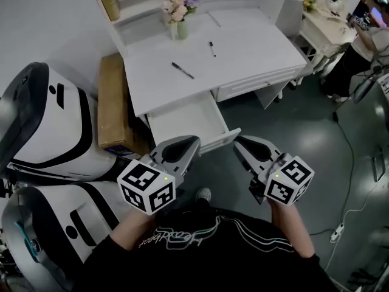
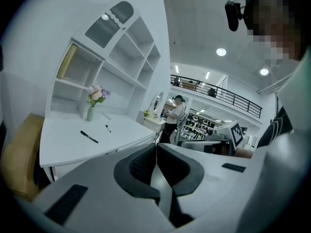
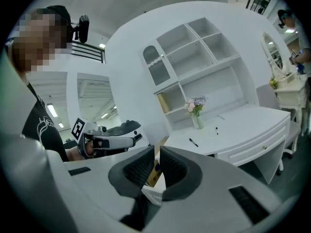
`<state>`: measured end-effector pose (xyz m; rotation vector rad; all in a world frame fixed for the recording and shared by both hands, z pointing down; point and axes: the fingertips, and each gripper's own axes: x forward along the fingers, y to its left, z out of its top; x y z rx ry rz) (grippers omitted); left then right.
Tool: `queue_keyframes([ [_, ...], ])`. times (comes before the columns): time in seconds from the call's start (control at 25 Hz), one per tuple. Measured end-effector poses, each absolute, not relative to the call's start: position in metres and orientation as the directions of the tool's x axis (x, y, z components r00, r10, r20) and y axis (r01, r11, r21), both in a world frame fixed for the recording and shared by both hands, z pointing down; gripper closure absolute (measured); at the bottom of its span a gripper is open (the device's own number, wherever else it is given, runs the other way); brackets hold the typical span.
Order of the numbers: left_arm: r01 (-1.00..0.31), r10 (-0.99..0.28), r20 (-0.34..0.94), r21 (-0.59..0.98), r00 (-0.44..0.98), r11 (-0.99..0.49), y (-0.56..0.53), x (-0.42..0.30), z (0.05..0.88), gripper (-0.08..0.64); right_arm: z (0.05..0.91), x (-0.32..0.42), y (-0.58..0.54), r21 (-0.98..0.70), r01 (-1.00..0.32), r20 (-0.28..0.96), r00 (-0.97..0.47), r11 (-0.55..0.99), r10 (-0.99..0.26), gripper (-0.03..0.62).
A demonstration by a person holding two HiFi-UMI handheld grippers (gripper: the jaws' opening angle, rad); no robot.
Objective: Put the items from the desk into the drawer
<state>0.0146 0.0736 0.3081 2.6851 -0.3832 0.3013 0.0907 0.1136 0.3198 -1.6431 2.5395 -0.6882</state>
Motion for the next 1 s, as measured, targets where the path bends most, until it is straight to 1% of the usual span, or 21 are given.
queue_keyframes([
  [0.28,-0.391,-0.305,0.263,0.400,0.915,-0.829,0.002,0.017,0.322,0.535,0.334,0.106,0.045,-0.369,-0.850,0.224,-0.475,0.377,-0.851,0.531],
  [0.64,-0.504,-0.421,0.281,0.391,0.862,-0.770,-0.068,0.014,0.322,0.535,0.337,0.122,-0.066,-0.320,-0.823,0.244,-0.550,0.469,-0.799,0.527],
  [0.68,-0.516,-0.433,0.285,0.387,0.855,-0.764,-0.076,0.014,0.321,0.535,0.339,0.124,-0.080,-0.314,-0.821,0.252,-0.556,0.476,-0.792,0.521],
  [0.72,-0.529,-0.446,0.288,0.385,0.848,-0.757,-0.085,0.013,0.321,0.535,0.341,0.126,-0.095,-0.306,-0.820,0.263,-0.561,0.484,-0.785,0.497],
  [0.76,-0.541,-0.458,0.291,0.385,0.840,-0.747,-0.094,0.013,0.321,0.535,0.345,0.128,-0.110,-0.294,-0.820,0.278,-0.565,0.491,-0.777,0.454],
  [1.0,-0.614,-0.525,0.319,0.407,0.789,-0.676,-0.146,0.007,0.336,0.535,0.390,0.133,-0.192,-0.223,-0.816,0.390,-0.576,0.533,-0.719,0.405],
])
